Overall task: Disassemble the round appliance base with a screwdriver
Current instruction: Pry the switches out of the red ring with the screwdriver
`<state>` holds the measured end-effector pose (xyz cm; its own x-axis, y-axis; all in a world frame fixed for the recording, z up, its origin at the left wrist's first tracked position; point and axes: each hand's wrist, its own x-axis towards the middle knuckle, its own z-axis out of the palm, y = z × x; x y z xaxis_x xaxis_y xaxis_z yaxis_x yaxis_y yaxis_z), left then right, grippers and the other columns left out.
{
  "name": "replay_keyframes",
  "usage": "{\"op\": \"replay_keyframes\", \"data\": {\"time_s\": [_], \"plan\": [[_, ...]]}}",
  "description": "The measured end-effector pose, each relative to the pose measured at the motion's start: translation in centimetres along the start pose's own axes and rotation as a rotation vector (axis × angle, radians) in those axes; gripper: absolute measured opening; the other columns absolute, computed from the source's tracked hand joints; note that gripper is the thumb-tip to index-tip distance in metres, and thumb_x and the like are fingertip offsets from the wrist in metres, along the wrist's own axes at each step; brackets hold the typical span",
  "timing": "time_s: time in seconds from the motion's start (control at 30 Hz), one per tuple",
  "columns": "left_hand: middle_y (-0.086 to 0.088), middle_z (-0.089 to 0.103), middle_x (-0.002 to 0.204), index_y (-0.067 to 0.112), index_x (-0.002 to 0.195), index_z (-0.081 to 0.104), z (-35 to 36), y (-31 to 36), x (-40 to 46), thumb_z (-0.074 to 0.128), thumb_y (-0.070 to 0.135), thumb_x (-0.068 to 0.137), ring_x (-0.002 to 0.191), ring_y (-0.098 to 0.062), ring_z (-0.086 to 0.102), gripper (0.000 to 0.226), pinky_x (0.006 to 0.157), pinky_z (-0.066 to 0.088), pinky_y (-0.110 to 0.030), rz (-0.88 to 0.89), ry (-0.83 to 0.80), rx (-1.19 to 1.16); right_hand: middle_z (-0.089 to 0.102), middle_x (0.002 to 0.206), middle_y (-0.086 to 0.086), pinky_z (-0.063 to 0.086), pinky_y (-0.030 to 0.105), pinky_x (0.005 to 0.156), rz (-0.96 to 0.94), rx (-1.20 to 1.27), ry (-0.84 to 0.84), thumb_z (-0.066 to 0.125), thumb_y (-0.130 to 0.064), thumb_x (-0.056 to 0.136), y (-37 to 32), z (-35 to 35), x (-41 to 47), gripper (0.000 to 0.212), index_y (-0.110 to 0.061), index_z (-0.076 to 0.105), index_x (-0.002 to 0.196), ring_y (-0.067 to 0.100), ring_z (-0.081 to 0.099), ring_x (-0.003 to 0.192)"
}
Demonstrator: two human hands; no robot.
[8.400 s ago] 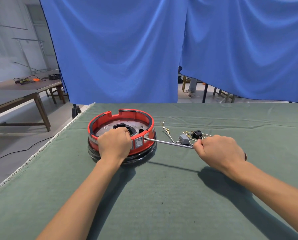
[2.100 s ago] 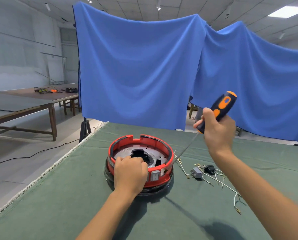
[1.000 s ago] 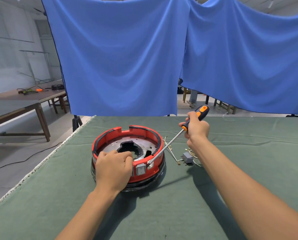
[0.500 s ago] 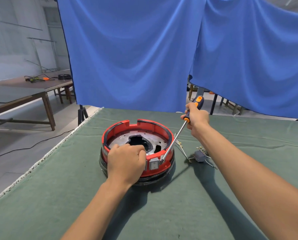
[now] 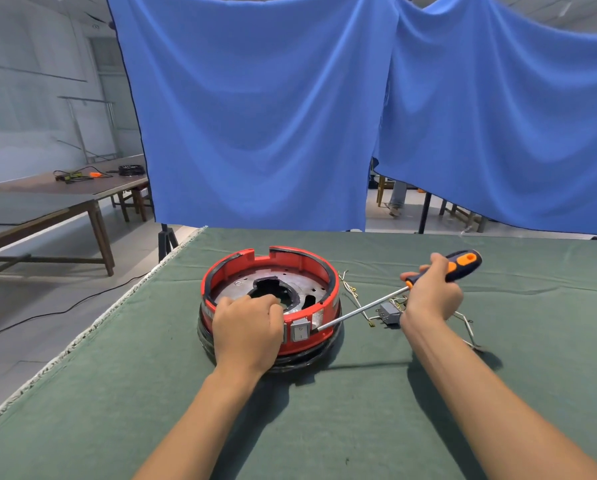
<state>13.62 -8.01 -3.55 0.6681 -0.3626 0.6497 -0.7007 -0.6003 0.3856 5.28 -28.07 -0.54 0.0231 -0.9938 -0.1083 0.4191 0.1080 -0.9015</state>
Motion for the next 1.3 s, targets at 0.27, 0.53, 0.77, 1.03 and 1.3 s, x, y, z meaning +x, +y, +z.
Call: {"op": "replay_keyframes", "data": {"time_s": [0.27,0.53,0.77,1.03,1.3], "plan": [[-0.001,0.055,0.047,0.016,0.051,0.057,0.2,0.1,0.1,0.039,0.017,0.076,0.048,-0.019,0.034,0.031,0.063,0.026,-0.029,-0.008,0.009,0.021,0.053,0.034,-0.009,0.037,0.021,0.048,0.009,0.029,0.025,0.055,-0.033,0.085,0.8,-0.3,0.2,0.028,-0.013,0.05,0.066,0.005,0.053,0.035],[0.0,0.056,0.049,0.016,0.057,0.063,0.1,-0.1,0.1,0.037,0.02,0.077,0.048,-0.018,0.037,0.033,0.062,0.026,-0.029,0.028,-0.026,0.062,0.051,0.031,-0.008,0.034,0.026,0.052,0.001,-0.064,-0.038,0.055,-0.033,0.086,0.2,2.4,0.2,0.029,-0.014,0.049,0.064,0.016,0.053,0.05],[0.003,0.06,0.05,0.017,0.056,0.063,0.1,-0.4,0.2,0.04,0.019,0.075,0.048,-0.013,0.033,0.03,0.061,0.026,-0.026,0.05,-0.033,0.031,0.045,0.028,-0.015,0.032,0.028,0.05,-0.011,-0.137,-0.095,0.055,-0.031,0.086,0.6,5.1,0.5,0.028,-0.015,0.048,0.064,0.016,0.05,0.049],[0.001,0.061,0.051,0.015,0.056,0.064,0.1,-0.5,0.3,0.041,0.019,0.074,0.048,-0.019,0.045,0.029,0.058,0.029,-0.027,0.053,-0.054,0.072,0.05,0.031,-0.008,0.033,0.03,0.051,0.054,-0.285,-0.106,0.054,-0.036,0.084,2.1,6.8,1.8,0.027,-0.016,0.048,0.068,0.016,0.049,0.051],[0.004,0.057,0.048,0.017,0.053,0.059,0.1,-0.5,0.3,0.041,0.019,0.075,0.042,-0.01,0.033,0.029,0.057,0.025,-0.026,0.059,-0.055,0.047,0.054,0.039,-0.004,0.034,0.029,0.05,0.072,-0.444,-0.212,0.054,-0.033,0.081,3.1,8.3,1.0,0.022,-0.016,0.048,0.069,0.014,0.048,0.049]]}}
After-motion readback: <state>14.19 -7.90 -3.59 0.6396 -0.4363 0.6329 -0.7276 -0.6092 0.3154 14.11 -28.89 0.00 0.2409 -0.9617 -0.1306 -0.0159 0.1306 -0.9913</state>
